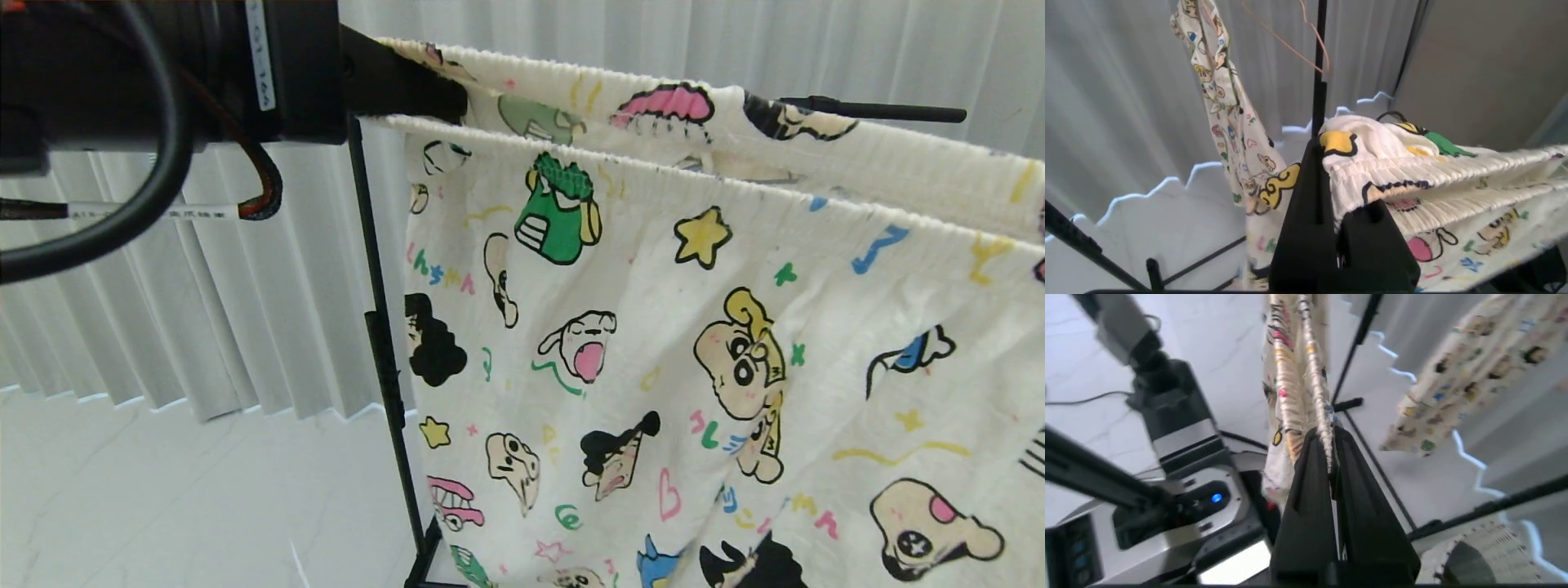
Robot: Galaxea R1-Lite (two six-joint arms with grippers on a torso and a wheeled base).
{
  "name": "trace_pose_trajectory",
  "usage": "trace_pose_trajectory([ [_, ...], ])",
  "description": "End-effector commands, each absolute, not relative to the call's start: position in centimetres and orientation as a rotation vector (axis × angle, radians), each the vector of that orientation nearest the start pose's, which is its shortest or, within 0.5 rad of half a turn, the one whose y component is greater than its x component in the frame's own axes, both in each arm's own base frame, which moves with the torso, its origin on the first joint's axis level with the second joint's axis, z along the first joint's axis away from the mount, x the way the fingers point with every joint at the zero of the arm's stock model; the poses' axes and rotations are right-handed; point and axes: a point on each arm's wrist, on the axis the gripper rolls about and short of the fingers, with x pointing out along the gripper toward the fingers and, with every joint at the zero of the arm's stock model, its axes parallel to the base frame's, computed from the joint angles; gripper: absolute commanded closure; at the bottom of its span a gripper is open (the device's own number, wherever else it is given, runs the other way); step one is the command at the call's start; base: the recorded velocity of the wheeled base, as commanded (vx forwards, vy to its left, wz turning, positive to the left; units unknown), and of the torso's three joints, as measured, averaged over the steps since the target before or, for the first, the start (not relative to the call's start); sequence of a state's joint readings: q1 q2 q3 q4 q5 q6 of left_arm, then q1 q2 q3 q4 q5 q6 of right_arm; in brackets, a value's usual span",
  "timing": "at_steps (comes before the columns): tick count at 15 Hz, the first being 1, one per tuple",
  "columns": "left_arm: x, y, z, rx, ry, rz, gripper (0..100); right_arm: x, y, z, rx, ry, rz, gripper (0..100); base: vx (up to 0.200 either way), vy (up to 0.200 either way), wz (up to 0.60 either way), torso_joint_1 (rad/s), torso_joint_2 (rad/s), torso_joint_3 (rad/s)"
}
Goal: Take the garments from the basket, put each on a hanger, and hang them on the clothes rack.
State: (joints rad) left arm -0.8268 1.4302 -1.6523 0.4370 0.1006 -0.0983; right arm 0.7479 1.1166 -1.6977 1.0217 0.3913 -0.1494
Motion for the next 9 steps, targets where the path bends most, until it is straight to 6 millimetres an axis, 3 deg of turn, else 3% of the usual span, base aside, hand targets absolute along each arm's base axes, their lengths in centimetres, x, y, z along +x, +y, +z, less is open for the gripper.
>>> trace_pose_trajectory([
  [1, 14.6, -15.7, 38.5, 0.007, 0.241, -0.715, 100, 3.9, 5.2, 38.3, -0.223, 0.371, 1.201, 100, 0.0, 0.0, 0.0, 0.0, 0.0, 0.0],
  [3, 14.5, -15.6, 38.4, 0.008, 0.244, -0.715, 100, 4.1, 5.4, 38.1, -0.224, 0.369, 1.196, 100, 0.0, 0.0, 0.0, 0.0, 0.0, 0.0],
  [5, 14.1, -15.1, 38.0, 0.015, 0.269, -0.709, 100, 5.2, 5.9, 37.5, -0.267, 0.38, 1.027, 100, 0.0, 0.0, 0.0, 0.0, 0.0, 0.0],
  [7, 13.1, -13.9, 36.5, 0.085, 0.423, -0.689, 100, 7.4, 7.3, 37.0, -0.306, 0.357, 0.813, 100, 0.0, 0.0, 0.0, 0.0, 0.0, 0.0],
  [9, 12.0, -12.8, 35.9, 0.081, 0.533, -0.666, 100, 9.5, 9.1, 36.7, -0.288, 0.286, 0.752, 100, 0.0, 0.0, 0.0, 0.0, 0.0, 0.0],
])
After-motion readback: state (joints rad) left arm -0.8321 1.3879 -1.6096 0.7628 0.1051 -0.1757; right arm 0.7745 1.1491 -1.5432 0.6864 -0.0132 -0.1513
